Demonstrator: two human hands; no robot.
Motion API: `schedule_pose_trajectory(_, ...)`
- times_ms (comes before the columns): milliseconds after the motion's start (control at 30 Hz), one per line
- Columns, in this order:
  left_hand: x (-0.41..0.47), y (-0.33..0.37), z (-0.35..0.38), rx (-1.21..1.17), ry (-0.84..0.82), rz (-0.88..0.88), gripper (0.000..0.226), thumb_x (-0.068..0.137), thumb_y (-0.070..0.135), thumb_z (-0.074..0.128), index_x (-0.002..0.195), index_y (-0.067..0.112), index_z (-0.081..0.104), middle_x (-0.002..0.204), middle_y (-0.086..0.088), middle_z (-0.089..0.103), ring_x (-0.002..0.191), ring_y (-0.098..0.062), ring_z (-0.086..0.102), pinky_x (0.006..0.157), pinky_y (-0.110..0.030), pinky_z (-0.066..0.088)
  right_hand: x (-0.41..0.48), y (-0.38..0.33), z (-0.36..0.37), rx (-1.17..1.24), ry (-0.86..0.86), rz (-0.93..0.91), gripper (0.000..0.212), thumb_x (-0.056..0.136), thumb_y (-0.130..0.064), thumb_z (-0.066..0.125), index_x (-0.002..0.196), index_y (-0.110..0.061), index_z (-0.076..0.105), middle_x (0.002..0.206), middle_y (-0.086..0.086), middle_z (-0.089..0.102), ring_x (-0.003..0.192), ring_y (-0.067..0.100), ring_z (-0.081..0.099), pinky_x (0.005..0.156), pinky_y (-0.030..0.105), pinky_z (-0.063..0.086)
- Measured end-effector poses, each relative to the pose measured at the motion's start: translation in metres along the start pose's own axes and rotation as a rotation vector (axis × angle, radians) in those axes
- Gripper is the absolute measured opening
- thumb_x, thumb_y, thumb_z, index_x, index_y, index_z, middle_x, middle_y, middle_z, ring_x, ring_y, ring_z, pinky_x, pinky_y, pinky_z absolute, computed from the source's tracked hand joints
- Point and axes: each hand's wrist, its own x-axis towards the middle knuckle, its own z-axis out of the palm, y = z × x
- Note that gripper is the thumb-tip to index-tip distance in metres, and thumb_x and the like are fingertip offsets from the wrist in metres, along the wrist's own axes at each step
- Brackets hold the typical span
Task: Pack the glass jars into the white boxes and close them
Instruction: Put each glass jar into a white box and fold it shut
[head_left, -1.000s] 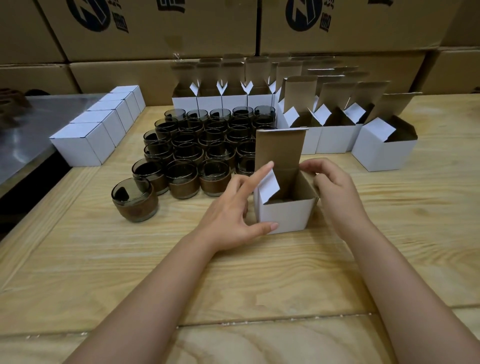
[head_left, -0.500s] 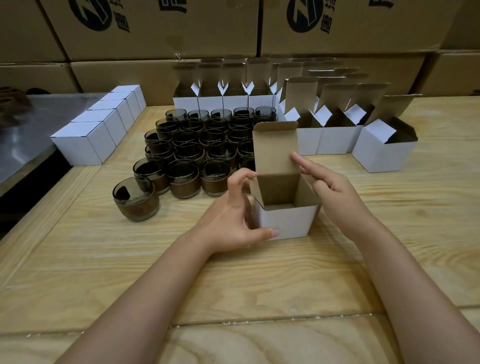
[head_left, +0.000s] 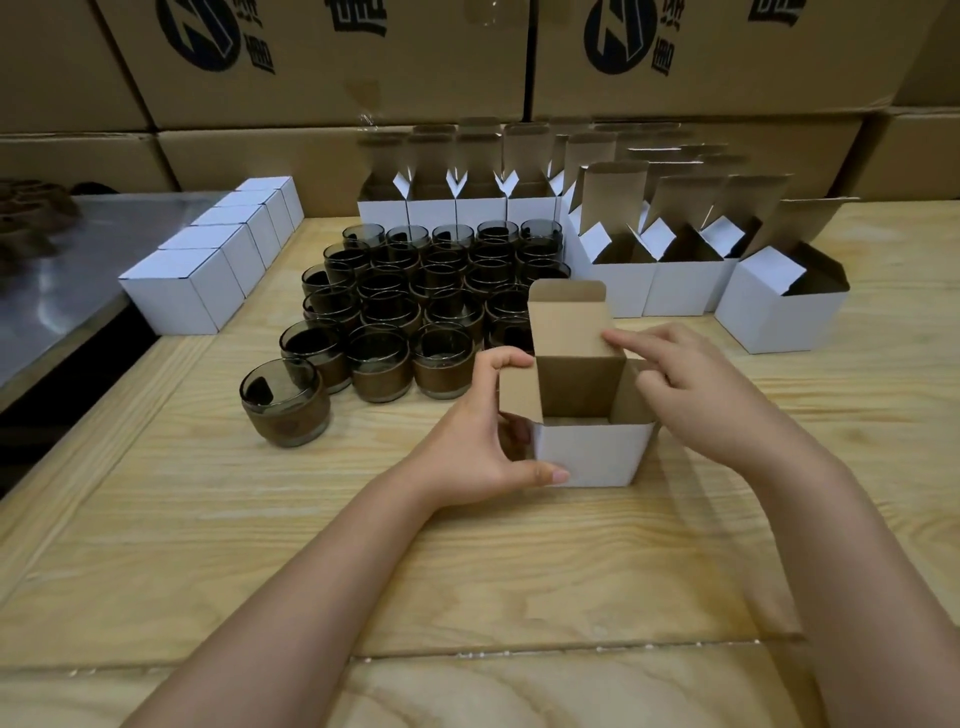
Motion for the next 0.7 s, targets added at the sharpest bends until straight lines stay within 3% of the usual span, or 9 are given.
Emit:
schedule_pose_trajectory(33, 0.0, 0.0, 0.0, -0.016, -0.008, -0.006, 0.085, 0.061, 0.026, 0.087, 0.117, 0.048, 0.028, 0.119, 0.003, 0.052, 0.099, -0.029, 0.064, 0.082, -0.05, 0.055, 0.0, -0.006, -0.004, -0.213, 0.032, -0.01, 0.049, 0.095, -0.011, 0.037, 0.138, -0.032, 0.046, 0.133, -0.004, 0.041, 0.127, 0.014, 0.033, 0.1, 0.024, 0.031)
schedule_pose_trajectory(100, 0.002, -0.002, -0.001, -0.035, -0.021, -0.021, 0.086, 0.059, 0.028, 0.088, 0.118, 0.048, 0.028, 0.121, -0.003, 0.052, 0.095, -0.033, 0.067, 0.078, -0.052, 0.056, 0.001, -0.024, -0.008, -0.42, 0.176, -0.099, 0.047, 0.092, -0.011, 0.042, 0.135, -0.027, 0.051, 0.138, 0.002, 0.041, 0.13, 0.024, 0.029, 0.104, 0.038, 0.027)
schedule_pose_trajectory(200, 0.004, -0.004, 0.0, -0.041, -0.006, -0.028, 0.087, 0.058, 0.03, 0.088, 0.118, 0.049, 0.028, 0.117, -0.011, 0.058, 0.091, -0.031, 0.069, 0.076, -0.052, 0.057, 0.011, -0.067, -0.001, -0.239, 0.319, -0.268, 0.039, 0.091, -0.013, 0.047, 0.127, -0.023, 0.06, 0.124, 0.003, 0.052, 0.117, 0.024, 0.038, 0.091, 0.033, 0.034)
schedule_pose_trajectory(267, 0.005, -0.007, 0.001, 0.011, 0.031, -0.017, 0.089, 0.056, 0.038, 0.087, 0.12, 0.05, 0.027, 0.112, -0.006, 0.061, 0.092, -0.019, 0.068, 0.075, -0.04, 0.057, 0.026, -0.093, 0.012, -0.248, 0.239, -0.337, 0.036, 0.093, -0.015, 0.046, 0.125, -0.024, 0.06, 0.122, 0.002, 0.053, 0.115, 0.023, 0.039, 0.091, 0.035, 0.037)
schedule_pose_trajectory(333, 0.006, -0.009, 0.002, 0.053, 0.037, -0.017, 0.098, 0.052, 0.047, 0.084, 0.131, 0.037, 0.027, 0.106, 0.011, 0.056, 0.087, 0.001, 0.062, 0.069, -0.018, 0.051, 0.046, -0.112, 0.024, -0.388, 0.069, -0.341, 0.033, 0.093, -0.013, 0.047, 0.122, -0.02, 0.06, 0.125, 0.005, 0.051, 0.117, 0.025, 0.038, 0.09, 0.036, 0.038)
schedule_pose_trajectory(400, 0.005, -0.01, 0.002, 0.062, 0.035, -0.02, 0.104, 0.051, 0.051, 0.082, 0.135, 0.029, 0.026, 0.104, 0.019, 0.051, 0.088, 0.009, 0.056, 0.072, -0.008, 0.043, 0.064, -0.123, 0.032, -0.551, -0.099, -0.294, 0.028, 0.092, -0.01, 0.047, 0.116, -0.014, 0.06, 0.125, 0.009, 0.049, 0.119, 0.029, 0.035, 0.086, 0.036, 0.034)
schedule_pose_trajectory(500, 0.005, -0.01, 0.001, 0.076, 0.04, -0.003, 0.095, 0.052, 0.053, 0.08, 0.126, 0.048, 0.021, 0.123, 0.023, 0.044, 0.112, 0.014, 0.047, 0.086, -0.003, 0.038, 0.081, -0.132, 0.038, -0.721, -0.245, -0.327, 0.027, 0.09, -0.007, 0.051, 0.115, -0.013, 0.059, 0.127, 0.011, 0.046, 0.122, 0.031, 0.031, 0.087, 0.037, 0.033)
schedule_pose_trajectory(567, 0.006, -0.009, 0.0, 0.076, 0.047, -0.004, 0.09, 0.051, 0.053, 0.079, 0.121, 0.051, 0.022, 0.126, 0.025, 0.042, 0.117, 0.015, 0.043, 0.09, -0.002, 0.036, 0.086, -0.137, 0.04, -0.783, -0.309, -0.369, 0.025, 0.09, -0.01, 0.058, 0.114, -0.013, 0.059, 0.131, 0.009, 0.044, 0.123, 0.03, 0.03, 0.085, 0.037, 0.032)
schedule_pose_trajectory(700, 0.005, -0.01, 0.001, 0.087, 0.04, 0.006, 0.09, 0.051, 0.054, 0.079, 0.122, 0.051, 0.022, 0.129, 0.017, 0.045, 0.123, 0.002, 0.044, 0.101, -0.019, 0.04, 0.093, -0.137, 0.043, -0.723, -0.398, -0.397, 0.016, 0.086, -0.025, 0.068, 0.096, -0.02, 0.056, 0.139, 0.006, 0.044, 0.127, 0.027, 0.03, 0.096, 0.039, 0.035)
